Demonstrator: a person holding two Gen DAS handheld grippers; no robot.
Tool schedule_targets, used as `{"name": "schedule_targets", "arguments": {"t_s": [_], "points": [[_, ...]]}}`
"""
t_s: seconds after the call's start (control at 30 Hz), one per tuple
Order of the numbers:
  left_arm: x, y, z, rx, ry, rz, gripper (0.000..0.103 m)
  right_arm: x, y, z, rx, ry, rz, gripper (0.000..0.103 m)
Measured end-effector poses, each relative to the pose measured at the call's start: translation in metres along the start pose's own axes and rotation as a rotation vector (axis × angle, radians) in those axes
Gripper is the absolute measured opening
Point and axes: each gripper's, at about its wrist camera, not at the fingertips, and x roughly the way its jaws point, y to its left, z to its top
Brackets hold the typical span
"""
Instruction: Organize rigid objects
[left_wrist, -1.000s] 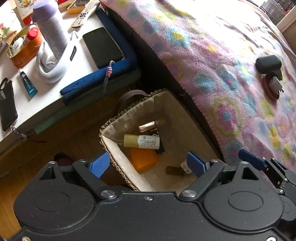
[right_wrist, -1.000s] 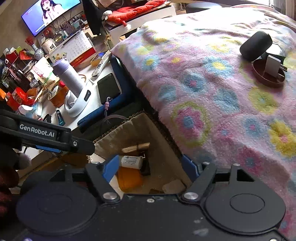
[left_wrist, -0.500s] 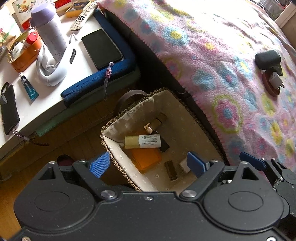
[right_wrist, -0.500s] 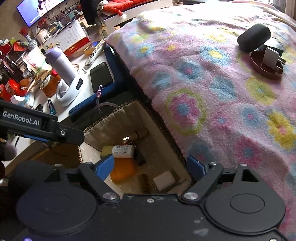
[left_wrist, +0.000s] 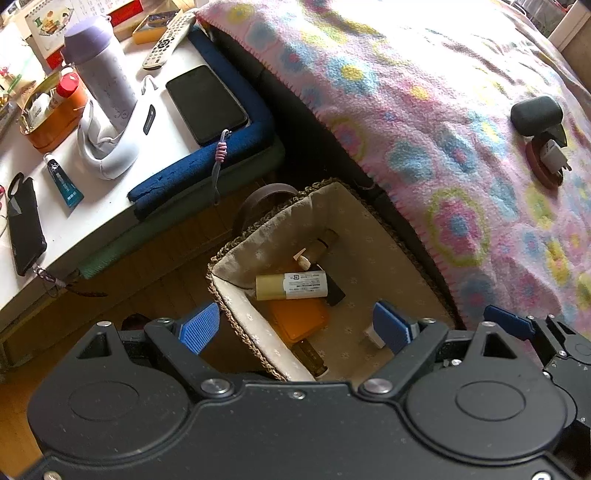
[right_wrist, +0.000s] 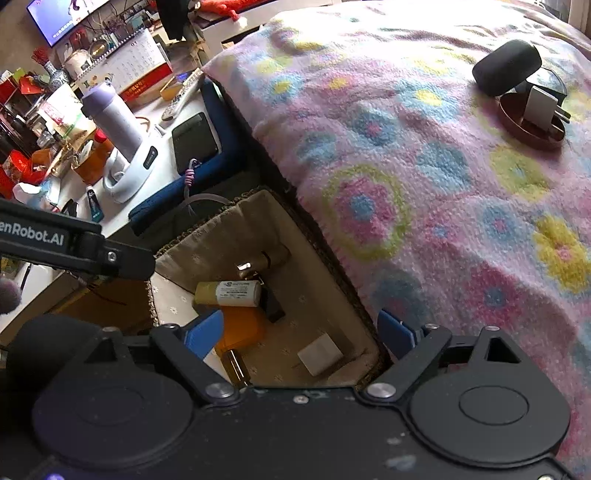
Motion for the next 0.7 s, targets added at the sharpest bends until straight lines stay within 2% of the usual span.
{"name": "schedule_targets", "arguments": {"t_s": [0.3,0.7], "points": [[-0.0024,-0.0014,-0.0006,0.015,-0.016,0.012,0.087,0.0053,-0.0024,-0.0012,0.008,0.030,-0.024,0.099],[-0.0034,-0.0007,-0.0006,0.013,-0.017,0.012,0.087,0.0087,-0.0038,-0.0022,0.019,0.043,-0.028,0.100]]}}
